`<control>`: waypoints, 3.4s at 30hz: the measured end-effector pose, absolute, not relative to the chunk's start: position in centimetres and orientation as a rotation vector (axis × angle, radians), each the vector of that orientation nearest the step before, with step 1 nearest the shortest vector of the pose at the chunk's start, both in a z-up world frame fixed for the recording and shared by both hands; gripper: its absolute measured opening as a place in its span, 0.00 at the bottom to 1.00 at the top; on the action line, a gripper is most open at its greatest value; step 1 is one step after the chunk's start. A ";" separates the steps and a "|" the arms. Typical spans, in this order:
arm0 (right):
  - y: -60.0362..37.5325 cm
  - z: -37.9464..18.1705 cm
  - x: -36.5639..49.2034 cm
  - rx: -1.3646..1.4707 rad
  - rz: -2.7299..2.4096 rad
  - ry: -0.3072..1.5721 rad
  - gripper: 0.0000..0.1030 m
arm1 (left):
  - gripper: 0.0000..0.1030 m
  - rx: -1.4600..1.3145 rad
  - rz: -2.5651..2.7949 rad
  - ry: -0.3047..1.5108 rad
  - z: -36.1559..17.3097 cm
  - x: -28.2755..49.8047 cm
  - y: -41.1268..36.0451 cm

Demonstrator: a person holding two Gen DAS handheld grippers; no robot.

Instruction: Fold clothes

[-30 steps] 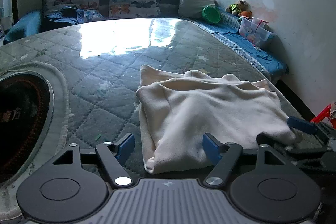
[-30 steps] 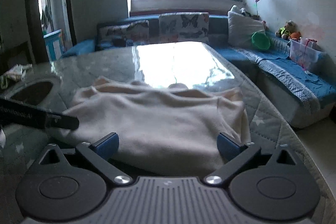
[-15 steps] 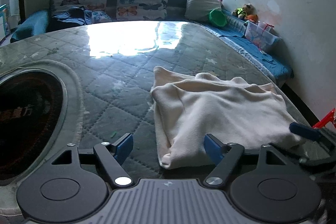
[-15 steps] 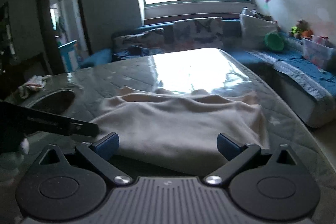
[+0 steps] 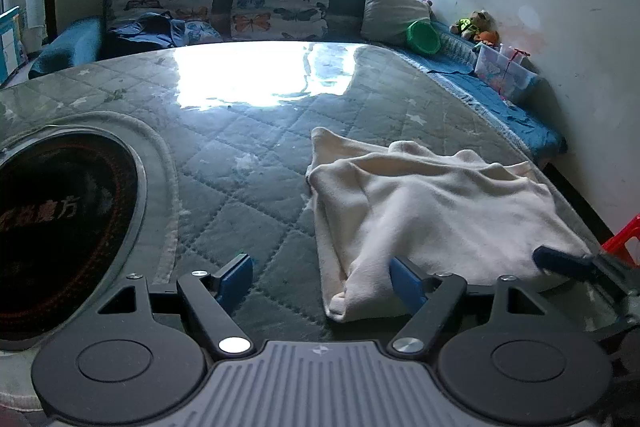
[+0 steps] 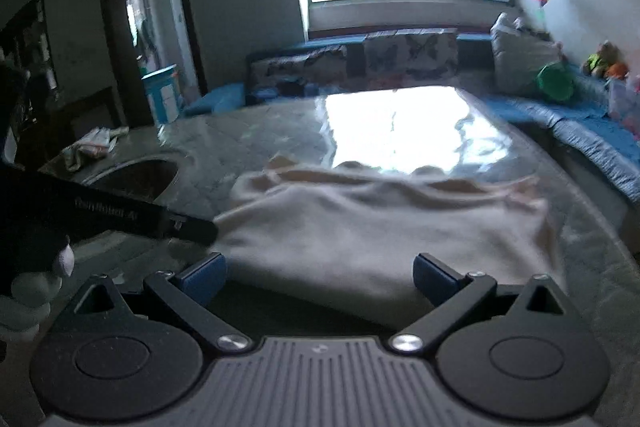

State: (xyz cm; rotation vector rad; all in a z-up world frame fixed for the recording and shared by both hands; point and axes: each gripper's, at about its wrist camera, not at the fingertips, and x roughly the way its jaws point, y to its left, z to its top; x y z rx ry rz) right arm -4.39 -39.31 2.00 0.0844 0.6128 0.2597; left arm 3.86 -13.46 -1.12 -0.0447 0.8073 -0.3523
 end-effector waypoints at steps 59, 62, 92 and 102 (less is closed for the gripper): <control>-37.1 1.0 -4.1 -0.092 0.203 0.645 1.00 | 1.00 0.010 -0.304 0.785 0.2 2.8 -13.6; -36.9 1.0 -4.1 -0.106 0.193 0.646 1.00 | 1.00 0.007 -0.298 0.790 0.1 2.4 -13.3; -38.5 2.8 -7.3 0.021 0.008 0.642 1.00 | 1.00 0.045 -0.316 0.811 -0.4 -0.7 -14.3; -38.9 3.0 -7.8 0.040 -0.037 0.655 1.00 | 1.00 0.050 -0.310 0.812 -0.5 -1.6 -14.3</control>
